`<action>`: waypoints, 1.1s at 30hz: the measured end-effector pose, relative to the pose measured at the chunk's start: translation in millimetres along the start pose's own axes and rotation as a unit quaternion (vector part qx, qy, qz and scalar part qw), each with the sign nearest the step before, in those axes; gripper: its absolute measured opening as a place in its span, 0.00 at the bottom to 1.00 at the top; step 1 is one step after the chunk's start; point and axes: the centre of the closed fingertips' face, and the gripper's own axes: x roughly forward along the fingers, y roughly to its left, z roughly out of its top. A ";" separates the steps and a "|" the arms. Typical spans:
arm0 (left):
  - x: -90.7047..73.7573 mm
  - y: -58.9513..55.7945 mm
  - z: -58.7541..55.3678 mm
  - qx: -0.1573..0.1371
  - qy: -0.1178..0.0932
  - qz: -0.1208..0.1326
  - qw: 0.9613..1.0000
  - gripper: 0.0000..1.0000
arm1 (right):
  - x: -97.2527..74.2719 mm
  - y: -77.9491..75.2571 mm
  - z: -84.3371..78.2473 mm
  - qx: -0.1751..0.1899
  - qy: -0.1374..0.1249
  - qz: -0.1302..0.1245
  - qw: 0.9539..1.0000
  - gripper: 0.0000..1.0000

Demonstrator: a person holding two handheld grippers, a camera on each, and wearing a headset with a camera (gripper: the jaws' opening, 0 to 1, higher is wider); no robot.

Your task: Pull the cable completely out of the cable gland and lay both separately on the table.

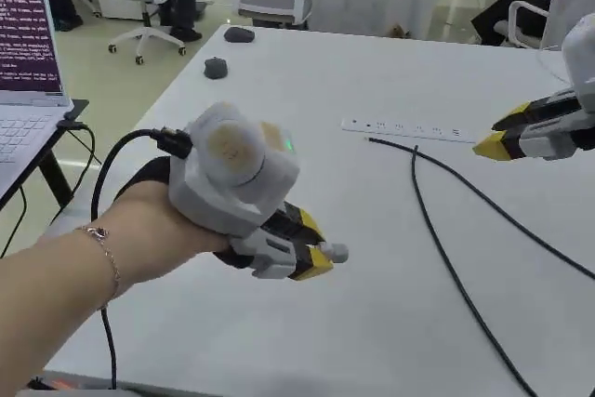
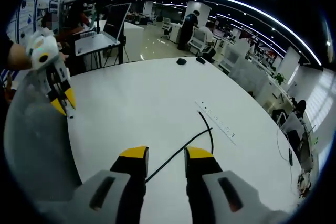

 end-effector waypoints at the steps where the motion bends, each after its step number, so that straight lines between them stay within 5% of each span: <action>1: 4.9 -0.4 -3.0 -0.004 0.000 -0.005 1.000 0.17 | -6.8 5.5 -4.0 0.006 -0.002 -0.001 1.000 0.27; 4: 21.1 -3.8 -14.1 -0.011 0.013 -0.017 1.000 0.17 | -30.0 38.0 -11.7 0.042 -0.029 0.002 0.999 0.27; 6: 32.3 -2.5 -29.1 0.011 0.043 -0.020 0.999 0.17 | -41.0 62.6 -19.1 0.074 -0.054 -0.004 0.996 0.25; 12: 65.4 -5.5 -61.1 0.008 0.073 -0.063 0.995 0.17 | -59.2 125.1 -63.2 0.116 -0.025 0.007 0.993 0.31; 16: 80.4 -1.6 -67.2 -0.030 0.071 -0.066 0.995 0.17 | -69.6 132.1 -69.8 0.153 -0.035 -0.006 0.988 0.32; 24: 93.9 -6.5 -97.3 0.011 0.101 -0.094 0.990 0.17 | -84.8 118.4 -78.1 0.188 -0.039 -0.050 0.980 0.31; 25: 95.5 -3.2 -90.6 0.022 0.073 -0.086 0.993 0.17 | -85.1 117.7 -77.8 0.188 -0.040 -0.053 0.980 0.32; 28: 88.5 0.4 -99.0 -0.001 0.095 -0.085 0.992 0.22 | -86.7 117.2 -77.8 0.190 -0.037 -0.058 0.979 0.33; 33: 58.1 1.1 -81.2 -0.028 0.070 -0.072 0.995 0.34 | -80.3 118.8 -74.7 0.183 -0.031 -0.052 0.981 0.32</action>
